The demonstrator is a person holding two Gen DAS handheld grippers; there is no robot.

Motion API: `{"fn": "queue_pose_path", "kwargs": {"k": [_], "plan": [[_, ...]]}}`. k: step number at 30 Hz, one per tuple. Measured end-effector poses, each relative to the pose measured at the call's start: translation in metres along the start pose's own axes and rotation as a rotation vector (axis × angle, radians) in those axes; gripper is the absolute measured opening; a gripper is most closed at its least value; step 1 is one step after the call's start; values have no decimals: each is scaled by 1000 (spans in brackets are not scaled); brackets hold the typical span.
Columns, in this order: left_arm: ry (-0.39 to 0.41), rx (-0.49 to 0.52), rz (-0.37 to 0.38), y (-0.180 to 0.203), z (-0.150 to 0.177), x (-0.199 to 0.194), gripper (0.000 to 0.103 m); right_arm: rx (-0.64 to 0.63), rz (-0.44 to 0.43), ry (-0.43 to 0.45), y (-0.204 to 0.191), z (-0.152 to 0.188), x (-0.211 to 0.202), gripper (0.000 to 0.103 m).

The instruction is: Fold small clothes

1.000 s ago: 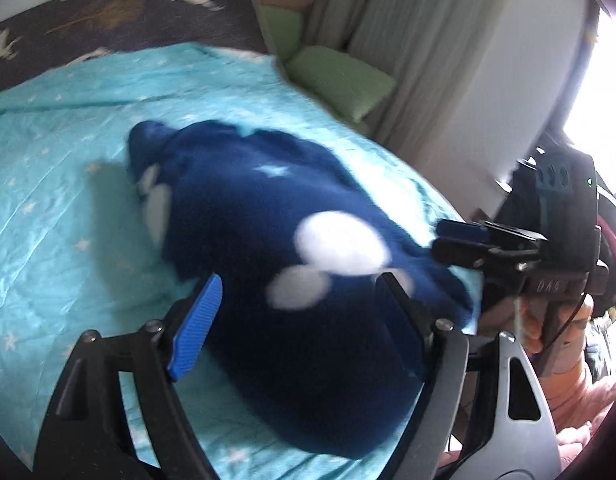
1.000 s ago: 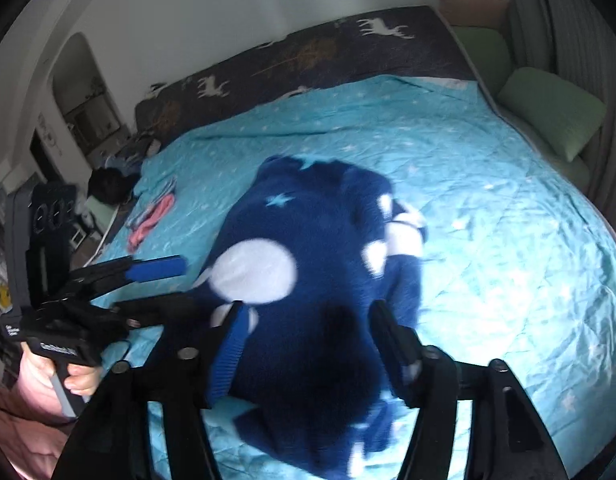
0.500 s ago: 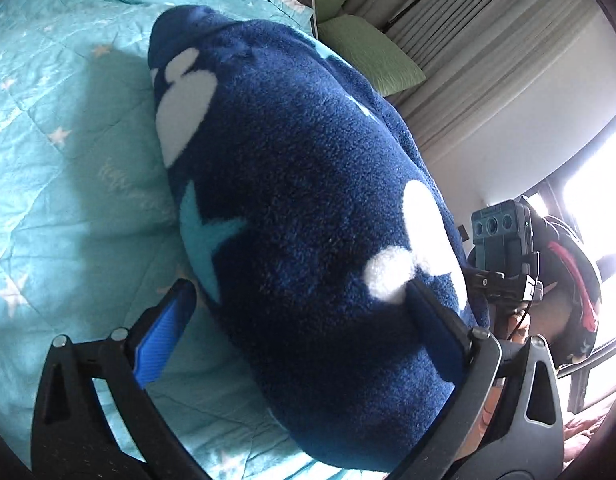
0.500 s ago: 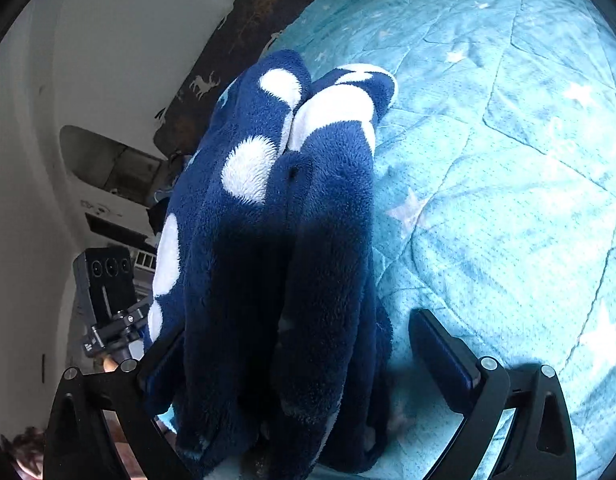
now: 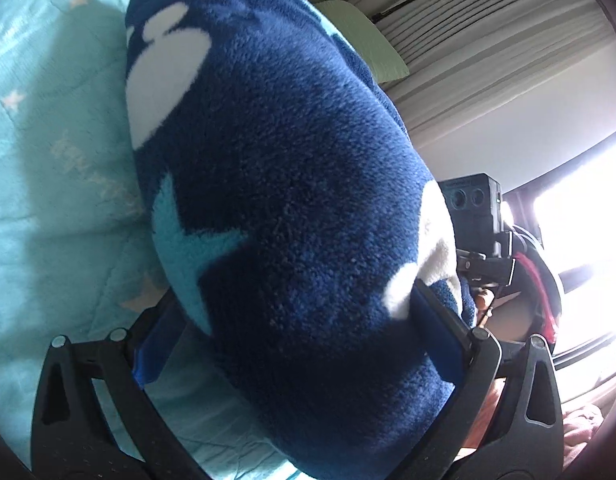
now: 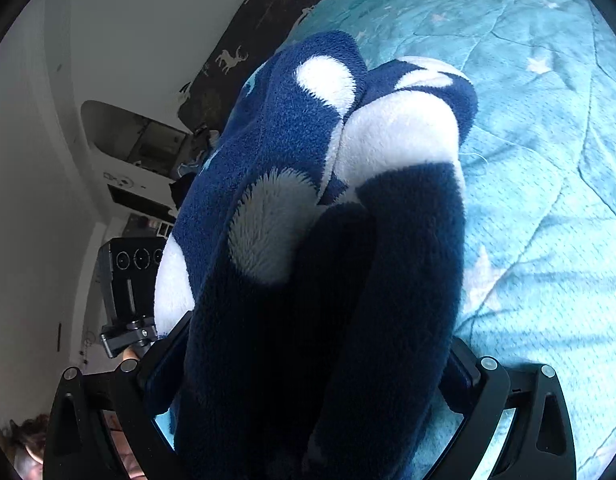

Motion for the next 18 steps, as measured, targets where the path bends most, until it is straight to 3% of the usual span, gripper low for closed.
{"fn": "queue_pose_path", "kwargs": {"k": [6, 13, 15, 18], "plan": [[-35, -62, 77, -6, 3, 15, 103, -12, -39, -40, 0, -6, 5, 103], [-1, -44, 66, -2, 0, 15, 100, -8, -28, -15, -9, 0, 1, 102], [40, -21, 51, 11, -8, 14, 92, -18, -16, 15, -19, 0, -4, 92], [104, 38, 44, 29, -21, 2, 90, -68, -28, 62, -42, -5, -16, 82]]}}
Point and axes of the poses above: each gripper's, at about its wrist camera, not at the fingertips, and x roughly the way its jaws point, y to its right, z to its underside, the point moved 9 cm from there along x, roughly the way its jaws point, and after that the axes turned 11 degrees about y, right-handed, at the moved point
